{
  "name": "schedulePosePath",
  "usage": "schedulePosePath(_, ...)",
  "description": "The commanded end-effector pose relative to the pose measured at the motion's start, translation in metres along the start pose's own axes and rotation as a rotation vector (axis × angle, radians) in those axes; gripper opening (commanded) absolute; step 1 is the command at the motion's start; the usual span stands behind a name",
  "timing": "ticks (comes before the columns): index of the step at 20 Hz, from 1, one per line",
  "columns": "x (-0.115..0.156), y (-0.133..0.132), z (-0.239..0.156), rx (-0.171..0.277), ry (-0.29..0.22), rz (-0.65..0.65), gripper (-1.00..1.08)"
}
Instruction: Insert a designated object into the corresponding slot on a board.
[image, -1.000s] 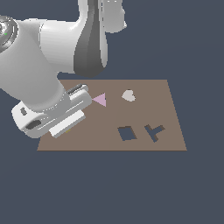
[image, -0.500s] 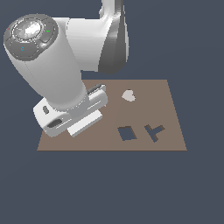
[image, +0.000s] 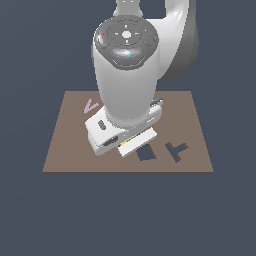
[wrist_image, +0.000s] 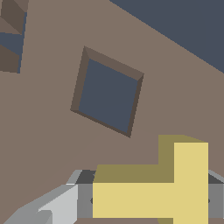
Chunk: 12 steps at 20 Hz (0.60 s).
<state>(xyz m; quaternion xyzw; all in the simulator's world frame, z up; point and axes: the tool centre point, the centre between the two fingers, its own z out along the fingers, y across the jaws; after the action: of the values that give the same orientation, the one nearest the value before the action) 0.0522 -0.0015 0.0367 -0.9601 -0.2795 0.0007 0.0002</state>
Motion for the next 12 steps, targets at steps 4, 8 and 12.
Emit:
schedulePosePath(4, 0.036, -0.045, -0.002, 0.0, 0.0, 0.045, -1.0)
schedulePosePath(8, 0.062, -0.074, -0.003, 0.0, 0.0, 0.074, -1.0)
schedulePosePath(12, 0.084, -0.095, -0.003, 0.0, 0.0, 0.097, -1.0)
